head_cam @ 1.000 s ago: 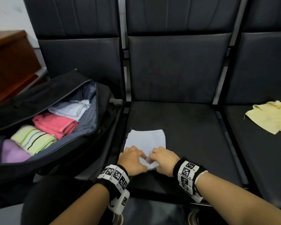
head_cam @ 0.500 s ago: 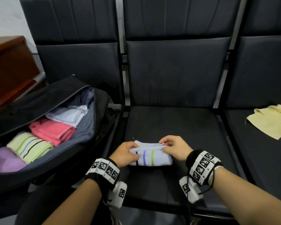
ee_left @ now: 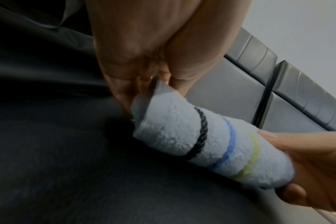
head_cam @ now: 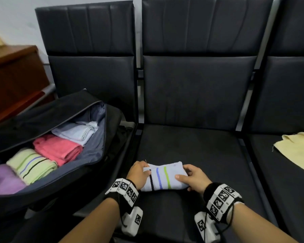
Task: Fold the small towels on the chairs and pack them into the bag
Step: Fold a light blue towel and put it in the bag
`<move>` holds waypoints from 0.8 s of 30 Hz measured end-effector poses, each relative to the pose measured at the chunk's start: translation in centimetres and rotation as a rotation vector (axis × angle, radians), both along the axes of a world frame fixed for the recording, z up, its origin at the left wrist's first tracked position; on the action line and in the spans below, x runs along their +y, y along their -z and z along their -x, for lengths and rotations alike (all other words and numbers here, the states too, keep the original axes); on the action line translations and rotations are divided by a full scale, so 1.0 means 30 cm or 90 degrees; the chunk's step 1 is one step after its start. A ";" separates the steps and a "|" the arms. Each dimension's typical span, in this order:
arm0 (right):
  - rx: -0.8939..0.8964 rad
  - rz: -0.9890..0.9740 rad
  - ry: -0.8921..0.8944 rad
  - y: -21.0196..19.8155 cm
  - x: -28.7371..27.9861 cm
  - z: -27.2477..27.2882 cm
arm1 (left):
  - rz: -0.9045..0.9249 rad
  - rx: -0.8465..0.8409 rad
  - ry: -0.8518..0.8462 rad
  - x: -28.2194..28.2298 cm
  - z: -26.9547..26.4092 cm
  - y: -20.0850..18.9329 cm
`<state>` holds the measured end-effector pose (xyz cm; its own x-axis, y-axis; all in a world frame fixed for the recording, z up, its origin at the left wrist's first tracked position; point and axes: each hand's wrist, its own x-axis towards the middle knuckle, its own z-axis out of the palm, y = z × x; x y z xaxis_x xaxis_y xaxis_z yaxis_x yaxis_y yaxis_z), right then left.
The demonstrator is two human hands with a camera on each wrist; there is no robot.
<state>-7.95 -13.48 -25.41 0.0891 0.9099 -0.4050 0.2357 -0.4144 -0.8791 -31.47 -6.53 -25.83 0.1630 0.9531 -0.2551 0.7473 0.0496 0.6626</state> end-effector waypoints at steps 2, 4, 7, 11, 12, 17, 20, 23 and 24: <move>-0.012 -0.006 0.008 -0.011 0.009 0.009 | 0.018 -0.010 -0.015 -0.016 0.010 -0.005; -0.002 -0.022 0.015 -0.024 0.015 0.017 | 0.036 -0.023 -0.030 -0.032 0.027 -0.006; 0.009 -0.090 0.016 -0.063 0.014 0.039 | 0.062 -0.048 -0.022 -0.052 0.052 -0.009; -0.074 -0.194 -0.065 -0.190 0.023 0.101 | 0.061 -0.139 -0.034 -0.075 0.069 -0.076; -0.100 -0.223 -0.098 -0.233 0.029 0.122 | 0.060 -0.171 -0.014 -0.078 0.075 -0.110; -0.204 -0.339 -0.238 -0.473 0.065 0.240 | 0.097 -0.390 0.148 -0.110 0.114 -0.355; -0.202 -0.378 -0.286 -0.592 0.095 0.309 | 0.059 -0.490 0.217 -0.120 0.164 -0.478; -0.197 -0.407 -0.306 -0.669 0.136 0.388 | 0.015 -0.498 0.220 -0.114 0.240 -0.555; -0.200 -0.415 -0.305 -0.685 0.151 0.420 | -0.008 -0.500 0.202 -0.107 0.270 -0.567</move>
<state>-20.54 -8.95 -4.87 -0.3426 0.9201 0.1899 0.5273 0.3556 -0.7717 -39.56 -9.75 -8.83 0.5488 0.8341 0.0550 0.0465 -0.0961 0.9943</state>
